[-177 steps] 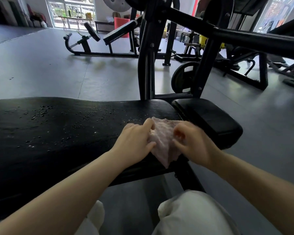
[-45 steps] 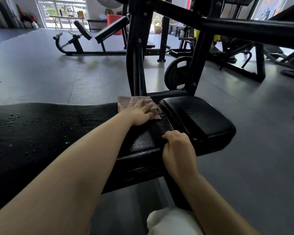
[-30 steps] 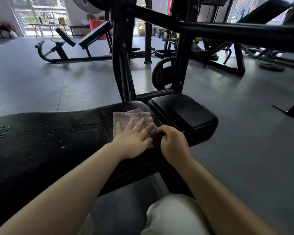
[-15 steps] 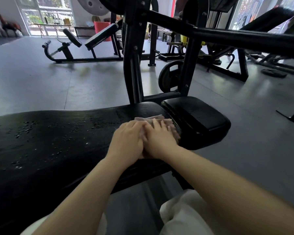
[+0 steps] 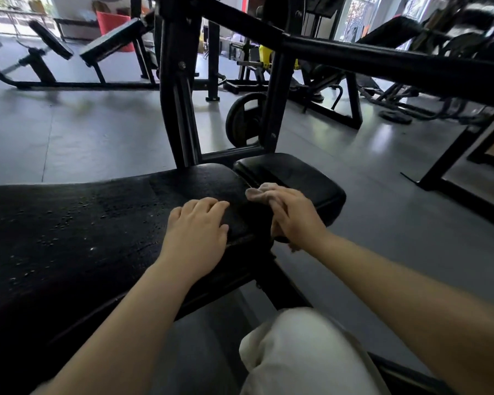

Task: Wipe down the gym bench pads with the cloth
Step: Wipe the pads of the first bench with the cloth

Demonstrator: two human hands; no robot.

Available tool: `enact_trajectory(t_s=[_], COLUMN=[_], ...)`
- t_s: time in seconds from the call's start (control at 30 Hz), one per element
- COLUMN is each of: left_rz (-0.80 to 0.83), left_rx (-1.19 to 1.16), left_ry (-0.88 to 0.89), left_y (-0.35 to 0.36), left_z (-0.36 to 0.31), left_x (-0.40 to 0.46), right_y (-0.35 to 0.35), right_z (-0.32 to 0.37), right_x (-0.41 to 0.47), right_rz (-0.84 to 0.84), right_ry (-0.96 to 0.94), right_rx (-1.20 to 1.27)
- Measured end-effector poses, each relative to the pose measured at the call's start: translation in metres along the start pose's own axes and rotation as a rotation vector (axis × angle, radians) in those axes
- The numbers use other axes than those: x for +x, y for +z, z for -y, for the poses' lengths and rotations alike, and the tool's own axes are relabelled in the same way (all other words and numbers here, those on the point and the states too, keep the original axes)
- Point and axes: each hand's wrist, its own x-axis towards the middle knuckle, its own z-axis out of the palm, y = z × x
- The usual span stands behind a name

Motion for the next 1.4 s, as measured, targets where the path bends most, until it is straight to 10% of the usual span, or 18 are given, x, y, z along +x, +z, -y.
enact_trajectory(t_s=[0.2,0.33,0.63,0.9,1.23,1.4], left_rz=[0.135,0.153,0.156,0.156,0.171,0.039], left_rx=[0.078,0.139,0.152,0.156,0.152,0.127], left_ry=[0.08,0.118,0.117,0.144,0.116,0.116], left_y=[0.006,0.009,0.01,0.011,0.009,0.012], left_z=[-0.006,-0.006,-0.007,-0.005,-0.004,-0.003], left_x=[0.005,0.011,0.021,0.023,0.01,0.003], right_y=[-0.058,-0.031,-0.019,0.024,-0.008,-0.034], right_z=[-0.032,-0.061,-0.063,-0.058,-0.059,-0.11], right_x=[0.013,-0.005,0.056,0.124,0.042,0.045], right_rz=[-0.3,0.321,0.715,0.574,0.577,0.457], right_ry=[0.202,0.311,0.247,0.536,0.176,0.291], right_rx=[-0.314,-0.534,-0.694,-0.481,-0.544,-0.536])
